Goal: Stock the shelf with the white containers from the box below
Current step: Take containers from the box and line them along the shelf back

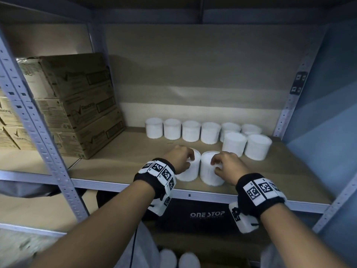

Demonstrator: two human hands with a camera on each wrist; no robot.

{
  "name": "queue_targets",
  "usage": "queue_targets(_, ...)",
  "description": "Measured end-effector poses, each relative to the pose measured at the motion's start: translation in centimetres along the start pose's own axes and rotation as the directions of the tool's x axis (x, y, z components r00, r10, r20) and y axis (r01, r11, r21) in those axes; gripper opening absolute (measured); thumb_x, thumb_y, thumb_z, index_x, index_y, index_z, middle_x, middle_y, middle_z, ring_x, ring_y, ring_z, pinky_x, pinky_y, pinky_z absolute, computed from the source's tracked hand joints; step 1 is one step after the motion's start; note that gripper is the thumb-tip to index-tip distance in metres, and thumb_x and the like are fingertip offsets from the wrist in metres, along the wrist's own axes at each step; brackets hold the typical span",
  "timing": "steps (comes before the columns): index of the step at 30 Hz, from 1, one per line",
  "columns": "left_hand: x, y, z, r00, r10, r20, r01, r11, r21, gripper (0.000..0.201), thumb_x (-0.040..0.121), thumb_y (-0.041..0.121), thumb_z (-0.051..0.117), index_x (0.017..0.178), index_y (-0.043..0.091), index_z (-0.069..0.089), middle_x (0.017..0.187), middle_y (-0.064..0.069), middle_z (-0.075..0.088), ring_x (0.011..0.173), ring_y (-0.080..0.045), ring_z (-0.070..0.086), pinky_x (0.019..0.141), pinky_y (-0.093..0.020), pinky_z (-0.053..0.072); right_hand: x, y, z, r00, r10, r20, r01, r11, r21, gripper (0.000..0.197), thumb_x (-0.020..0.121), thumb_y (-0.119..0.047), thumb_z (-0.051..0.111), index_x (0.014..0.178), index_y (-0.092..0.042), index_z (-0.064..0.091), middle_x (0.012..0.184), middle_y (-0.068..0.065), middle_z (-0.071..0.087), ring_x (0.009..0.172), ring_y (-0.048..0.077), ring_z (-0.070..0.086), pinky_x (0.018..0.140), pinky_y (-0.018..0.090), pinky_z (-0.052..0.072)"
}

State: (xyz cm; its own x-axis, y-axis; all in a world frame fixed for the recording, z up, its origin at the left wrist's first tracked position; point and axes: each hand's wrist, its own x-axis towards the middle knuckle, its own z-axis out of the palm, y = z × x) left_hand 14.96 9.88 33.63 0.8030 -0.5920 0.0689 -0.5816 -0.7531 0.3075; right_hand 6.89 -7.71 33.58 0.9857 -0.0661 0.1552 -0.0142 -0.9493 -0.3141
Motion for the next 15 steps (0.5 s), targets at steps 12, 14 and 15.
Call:
queue_targets(12,6.1,-1.8,0.5,0.997,-0.021,-0.073,0.018,0.999,-0.038,0.031,0.089,0.006,0.053,0.117,0.012,0.064,0.123,-0.010,0.062,0.113,-0.026,0.058,0.095,-0.031,0.048,6.7,1.9,1.6,0.995,0.074,-0.064,-0.070,0.996,0.058,0.030,0.085,-0.003,0.056,0.112,-0.011,0.067,0.122,0.010,0.063,0.114,0.025,0.058,0.097,0.030,0.046)
queue_targets(14,7.0,-2.1,0.6,0.996,-0.018,-0.086,0.015,0.999,-0.035,0.030,0.089,0.006,0.053,0.117,0.012,0.064,0.123,-0.010,0.062,0.115,-0.027,0.057,0.094,-0.029,0.045,7.7,2.2,1.8,0.995,0.081,-0.059,-0.078,0.995,0.056,0.031,0.085,-0.001,0.056,0.112,-0.010,0.067,0.122,0.010,0.062,0.114,0.025,0.057,0.097,0.030,0.045)
queue_targets(15,7.5,-2.2,0.7,0.995,-0.025,-0.092,0.021,0.999,-0.042,0.030,0.089,0.006,0.053,0.117,0.012,0.064,0.124,-0.009,0.061,0.115,-0.027,0.056,0.094,-0.029,0.045,8.2,2.4,1.8,0.995,0.085,-0.056,-0.081,0.995,0.056,0.031,0.085,-0.001,0.056,0.113,-0.010,0.066,0.122,0.010,0.062,0.114,0.025,0.057,0.097,0.030,0.044)
